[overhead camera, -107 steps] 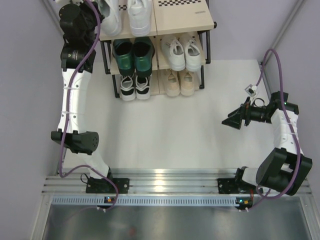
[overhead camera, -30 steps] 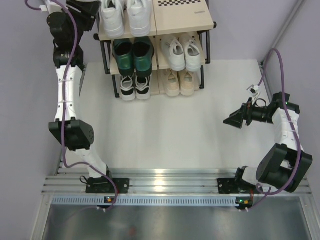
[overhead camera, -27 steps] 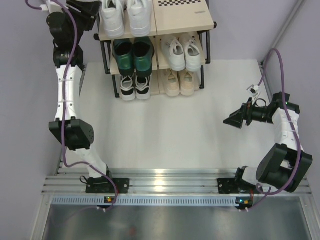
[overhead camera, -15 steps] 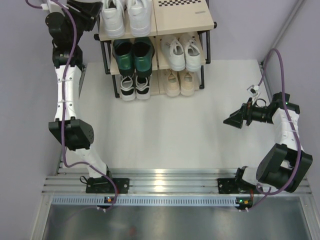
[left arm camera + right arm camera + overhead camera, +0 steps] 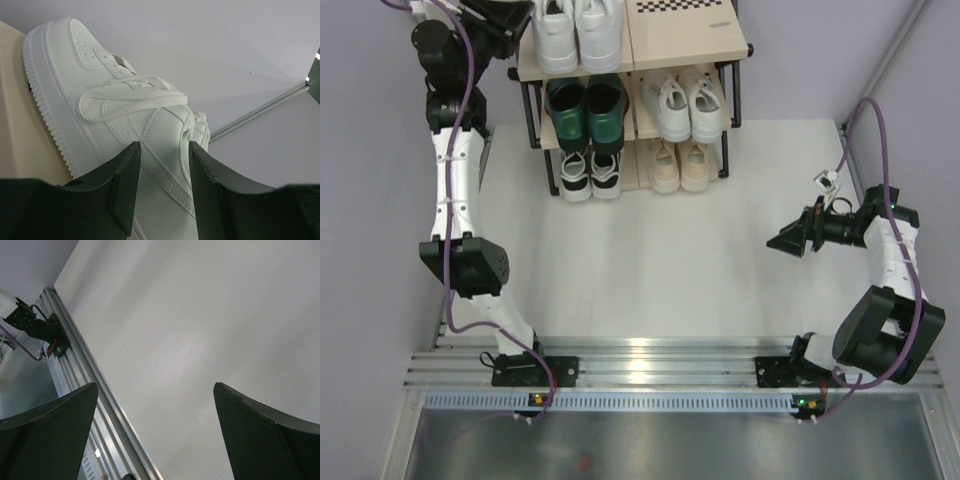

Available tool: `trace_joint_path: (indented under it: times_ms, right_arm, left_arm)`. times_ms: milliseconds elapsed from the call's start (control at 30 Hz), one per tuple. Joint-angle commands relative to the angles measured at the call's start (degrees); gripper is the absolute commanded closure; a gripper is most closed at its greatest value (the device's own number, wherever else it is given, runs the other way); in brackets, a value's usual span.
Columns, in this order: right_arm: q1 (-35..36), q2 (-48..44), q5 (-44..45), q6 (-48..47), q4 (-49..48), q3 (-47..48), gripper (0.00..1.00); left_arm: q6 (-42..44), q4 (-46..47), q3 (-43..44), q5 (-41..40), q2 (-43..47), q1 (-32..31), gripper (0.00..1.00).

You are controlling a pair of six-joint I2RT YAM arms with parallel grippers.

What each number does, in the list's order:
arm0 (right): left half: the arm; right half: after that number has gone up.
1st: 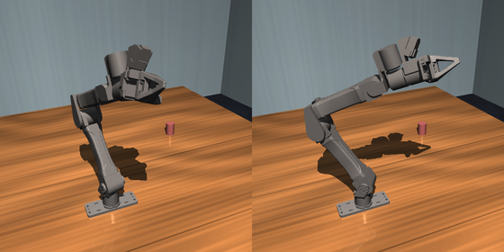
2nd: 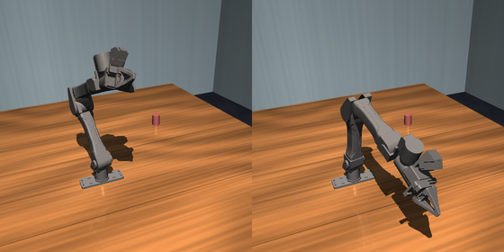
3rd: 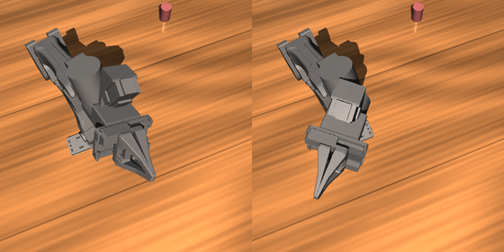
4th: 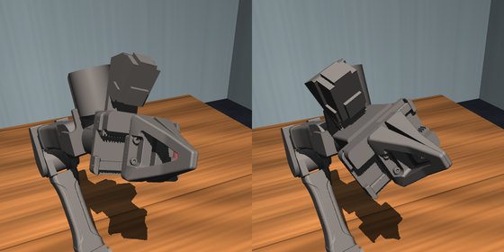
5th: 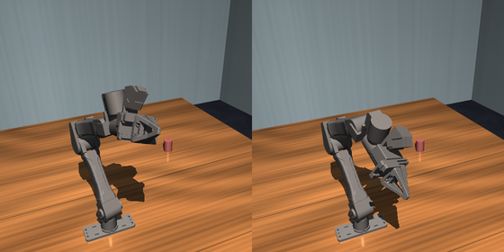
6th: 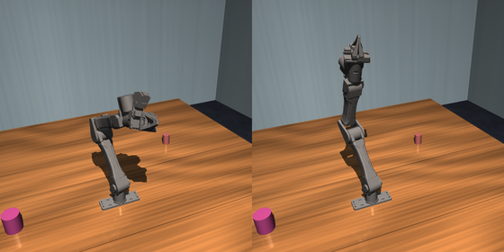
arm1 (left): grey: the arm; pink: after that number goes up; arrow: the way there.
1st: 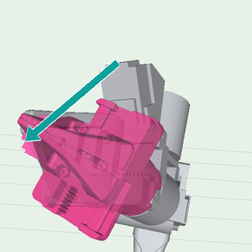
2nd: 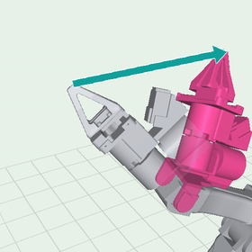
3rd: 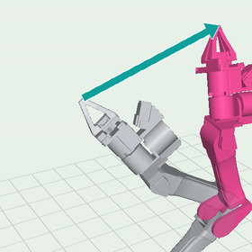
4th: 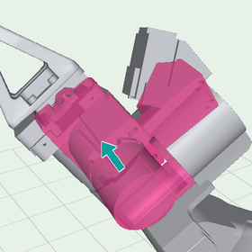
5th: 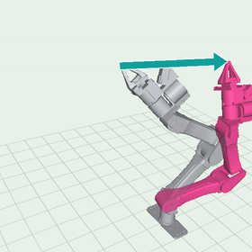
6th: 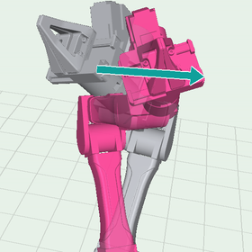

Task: Place and organize the shoes onto the shoe shelf
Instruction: Adjust the shoe at the shoe shelf.

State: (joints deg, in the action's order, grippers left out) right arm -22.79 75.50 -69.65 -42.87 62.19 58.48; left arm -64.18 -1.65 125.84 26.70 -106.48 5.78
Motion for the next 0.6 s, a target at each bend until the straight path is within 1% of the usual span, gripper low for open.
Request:
trace_joint_path:
  times_ms: [0, 233, 367, 467, 500, 533, 567]
  right_arm:
    - [-0.94, 0.08, -1.28, -0.81, -1.9, 0.06, 0.01]
    - [-0.94, -0.09, -1.1, -0.81, -1.9, 0.06, 0.01]
    - [-0.94, -0.01, -1.1, -0.9, -1.99, 0.06, 0.01]
    - [-1.12, -0.18, -0.84, -0.9, -1.99, 0.06, 0.01]
    - [-1.12, -0.18, -0.75, -0.9, -1.9, 0.06, 0.01]
    - [-1.03, -0.1, -0.75, -0.9, -1.99, 0.06, 0.01]
    - [-1.12, -0.18, -0.84, -0.9, -1.99, 0.06, 0.01]
  left_arm:
    - [-1.82, 3.14, 1.6, 4.24, 0.57, -1.12, 0.52]
    - [-1.74, 3.14, 0.72, 3.98, 1.1, -1.39, 0.52]
    - [-0.69, 2.53, 0.11, 2.49, 2.24, -1.21, 0.5]
    - [3.61, -1.42, 0.11, -2.6, 4.69, -1.12, 0.45]
    - [7.02, -2.82, 0.45, -6.97, 6.18, -1.04, 0.39]
    - [9.14, -6.23, 1.07, -9.27, 7.06, -0.95, 0.36]
    - [11.16, -7.22, 0.99, -11.47, 8.99, -0.95, 0.35]
